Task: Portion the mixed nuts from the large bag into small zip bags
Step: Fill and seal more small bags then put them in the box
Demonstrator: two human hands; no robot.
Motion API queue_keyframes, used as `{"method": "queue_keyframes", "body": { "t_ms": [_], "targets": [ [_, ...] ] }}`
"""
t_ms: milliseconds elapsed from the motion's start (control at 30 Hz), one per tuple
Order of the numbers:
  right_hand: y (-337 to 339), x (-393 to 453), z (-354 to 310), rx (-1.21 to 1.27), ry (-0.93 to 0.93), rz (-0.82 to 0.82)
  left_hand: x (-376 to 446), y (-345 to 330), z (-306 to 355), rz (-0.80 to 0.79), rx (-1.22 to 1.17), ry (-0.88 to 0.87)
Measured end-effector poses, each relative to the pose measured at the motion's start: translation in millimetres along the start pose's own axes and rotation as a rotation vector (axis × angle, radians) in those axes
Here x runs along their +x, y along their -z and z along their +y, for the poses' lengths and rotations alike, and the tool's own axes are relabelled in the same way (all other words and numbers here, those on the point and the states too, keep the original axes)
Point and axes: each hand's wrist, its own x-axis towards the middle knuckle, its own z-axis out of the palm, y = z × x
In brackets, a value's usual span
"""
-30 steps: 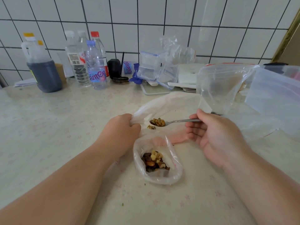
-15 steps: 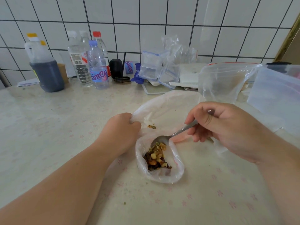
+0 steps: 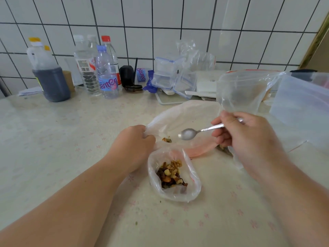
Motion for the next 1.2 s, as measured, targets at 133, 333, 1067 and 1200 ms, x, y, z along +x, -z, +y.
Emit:
{"method": "queue_keyframes", "body": {
  "t_ms": [133, 333, 1067, 1200],
  "targets": [
    [-11, -4, 9, -0.186, -0.033, 0.007, 0, -2, 1, -0.001, 0.029, -0.082],
    [-24, -4, 18, -0.148, -0.103, 0.025, 2, -4, 1, -0.007, 0.051, -0.098],
    [-37, -5, 20, 0.555, -0.502, -0.042, 0, -2, 1, -0.026, -0.012, -0.044],
    [-33, -4, 18, 0.574, -0.497, -0.019, 1, -2, 0, -0.019, -0.010, 0.002]
  ]
}}
